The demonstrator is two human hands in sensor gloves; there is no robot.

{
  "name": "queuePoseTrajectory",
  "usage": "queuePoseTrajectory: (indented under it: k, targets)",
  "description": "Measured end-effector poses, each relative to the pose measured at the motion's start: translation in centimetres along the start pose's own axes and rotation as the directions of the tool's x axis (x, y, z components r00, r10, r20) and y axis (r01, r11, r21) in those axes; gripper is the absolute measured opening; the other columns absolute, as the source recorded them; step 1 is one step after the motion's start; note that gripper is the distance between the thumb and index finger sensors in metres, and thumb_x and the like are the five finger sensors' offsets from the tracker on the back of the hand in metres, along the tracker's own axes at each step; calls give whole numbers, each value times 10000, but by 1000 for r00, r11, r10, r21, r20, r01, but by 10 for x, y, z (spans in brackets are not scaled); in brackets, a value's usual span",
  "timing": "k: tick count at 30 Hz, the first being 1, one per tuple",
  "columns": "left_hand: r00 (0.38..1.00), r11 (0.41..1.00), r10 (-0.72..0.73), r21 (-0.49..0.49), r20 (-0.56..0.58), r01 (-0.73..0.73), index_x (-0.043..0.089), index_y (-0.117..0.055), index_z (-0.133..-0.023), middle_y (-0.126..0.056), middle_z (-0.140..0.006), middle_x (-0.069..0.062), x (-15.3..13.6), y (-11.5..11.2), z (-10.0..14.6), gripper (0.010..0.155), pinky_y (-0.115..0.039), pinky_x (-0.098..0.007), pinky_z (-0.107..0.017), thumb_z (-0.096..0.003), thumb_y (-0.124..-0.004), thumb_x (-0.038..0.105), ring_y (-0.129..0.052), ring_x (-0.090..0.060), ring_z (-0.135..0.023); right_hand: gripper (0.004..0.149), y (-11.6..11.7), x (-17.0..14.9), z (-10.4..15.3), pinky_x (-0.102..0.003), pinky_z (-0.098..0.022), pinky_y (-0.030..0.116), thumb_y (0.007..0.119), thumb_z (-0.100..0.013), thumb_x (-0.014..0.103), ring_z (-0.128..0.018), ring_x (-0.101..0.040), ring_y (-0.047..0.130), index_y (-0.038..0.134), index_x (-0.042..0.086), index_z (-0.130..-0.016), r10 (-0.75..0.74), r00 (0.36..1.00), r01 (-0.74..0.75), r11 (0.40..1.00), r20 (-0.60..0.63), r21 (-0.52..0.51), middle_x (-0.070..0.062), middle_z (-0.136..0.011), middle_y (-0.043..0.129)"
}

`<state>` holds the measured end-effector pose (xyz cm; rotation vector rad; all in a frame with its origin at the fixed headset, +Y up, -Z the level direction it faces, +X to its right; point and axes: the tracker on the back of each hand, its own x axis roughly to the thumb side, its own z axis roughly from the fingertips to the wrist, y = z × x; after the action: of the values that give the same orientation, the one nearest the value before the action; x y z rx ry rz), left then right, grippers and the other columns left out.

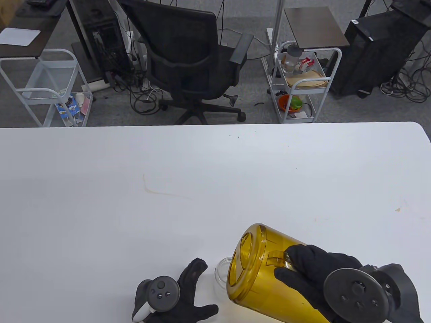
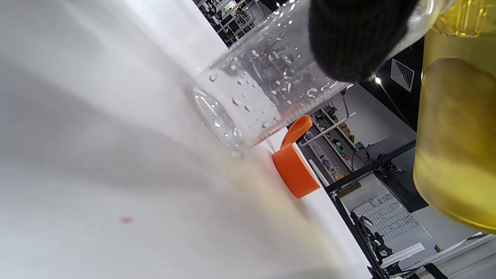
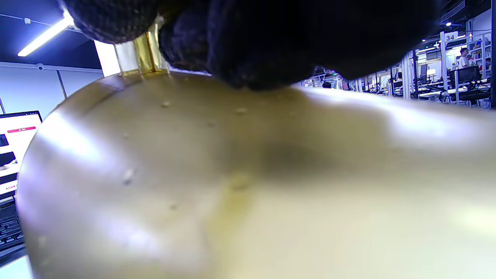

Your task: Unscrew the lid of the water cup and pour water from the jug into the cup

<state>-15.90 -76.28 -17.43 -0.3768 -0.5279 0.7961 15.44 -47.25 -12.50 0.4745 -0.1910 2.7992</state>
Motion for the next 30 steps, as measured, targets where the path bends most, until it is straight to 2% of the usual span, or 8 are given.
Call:
queuePoseTrajectory:
  k: [11, 30]
  targets:
    - [1000, 1000, 16, 23, 1, -16, 152, -76, -1062, -61, -1171, -171, -2, 2, 2, 1108, -265, -596, -822, -380, -871, 513, -228, -476, -1128, 502, -3, 4, -5, -317, -133, 934, 628, -497, 635, -244, -108, 984, 828, 296, -809, 11, 1000, -11, 1000, 22, 28, 102, -528, 945]
    - [998, 998, -63, -20, 8, 64, 151, -68, -1062, -56, -1171, -170, 5, -5, -2, 1107, -287, -593, -824, -385, -860, 526, -230, -475, -1129, 522, -4, 25, -5, -329, -138, 940, 637, -488, 633, -243, -117, 992, 839, 290, -825, 81, 997, -82, 997, 9, 15, 94, -518, 957]
